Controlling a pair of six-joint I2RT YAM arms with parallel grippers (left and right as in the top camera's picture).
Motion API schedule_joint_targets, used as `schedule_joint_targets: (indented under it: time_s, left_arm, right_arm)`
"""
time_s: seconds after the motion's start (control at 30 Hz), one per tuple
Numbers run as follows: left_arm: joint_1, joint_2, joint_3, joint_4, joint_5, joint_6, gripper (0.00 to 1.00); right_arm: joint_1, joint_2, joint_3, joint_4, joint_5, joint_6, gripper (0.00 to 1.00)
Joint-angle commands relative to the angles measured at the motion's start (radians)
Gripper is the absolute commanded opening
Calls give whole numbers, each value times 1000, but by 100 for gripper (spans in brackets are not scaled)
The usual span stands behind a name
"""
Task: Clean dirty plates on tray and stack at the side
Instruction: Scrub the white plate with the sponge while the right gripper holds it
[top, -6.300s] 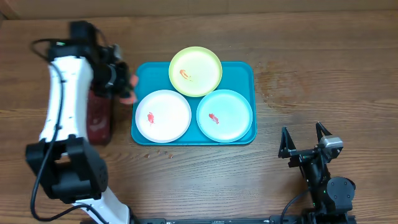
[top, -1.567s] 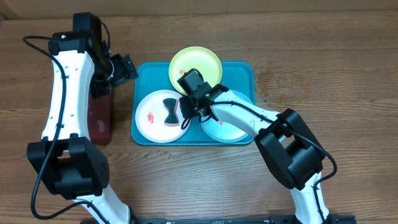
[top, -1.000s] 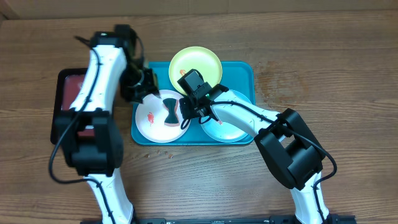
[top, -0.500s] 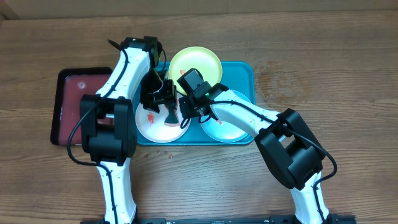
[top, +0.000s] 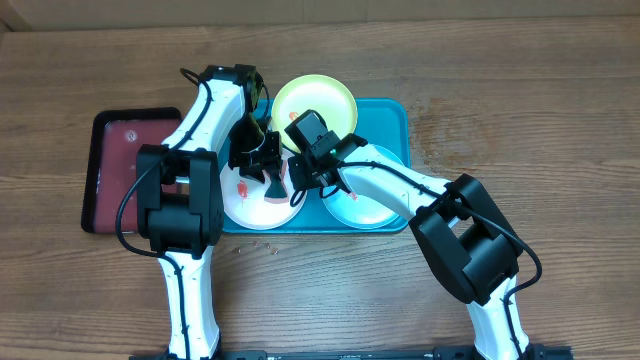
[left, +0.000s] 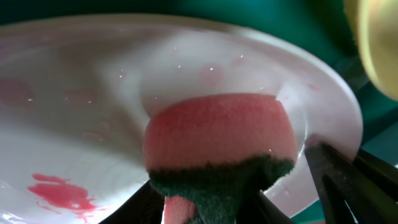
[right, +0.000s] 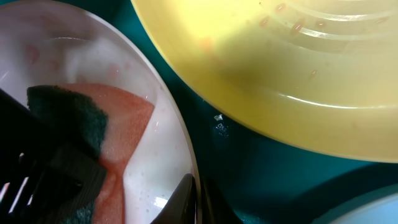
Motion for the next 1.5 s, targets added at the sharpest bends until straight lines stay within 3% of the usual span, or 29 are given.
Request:
schedule_joint_targets:
  time_s: [0.0, 0.07, 0.2, 0.43, 0.87, 1.0, 1.13, 1.3, 1.47]
  left_arm:
    - [-6, 10, -36, 11, 7, 10, 35]
    - [-6, 10, -63, 15, 3, 8, 30]
    - [-4, 10, -99, 19, -111, -19, 4]
    - [14, 7, -90, -10, -470, -160, 4]
    - [30, 7, -15, -6, -712, -175, 4]
    - [29, 7, 3, 12, -657, -210, 4]
    - [29, 10, 2, 72, -380, -172, 4]
    - [17, 10, -8, 159, -7, -26, 4]
    - [-4, 10, -8, 163, 38, 2, 4]
  right_arm:
    - [2, 10, 32, 3, 0, 5, 6]
    - [2, 10, 32, 3, 1, 5, 6]
    - [2, 10, 32, 3, 1, 5, 6]
    - [2, 10, 32, 3, 1, 5, 6]
    - [2, 10, 32, 6, 2, 5, 6]
    - [2, 10, 32, 8, 2, 4, 6]
    - [2, 10, 32, 14, 2, 4, 6]
    - [2, 10, 32, 17, 1, 4, 6]
    - [2, 10, 32, 18, 1, 4, 5]
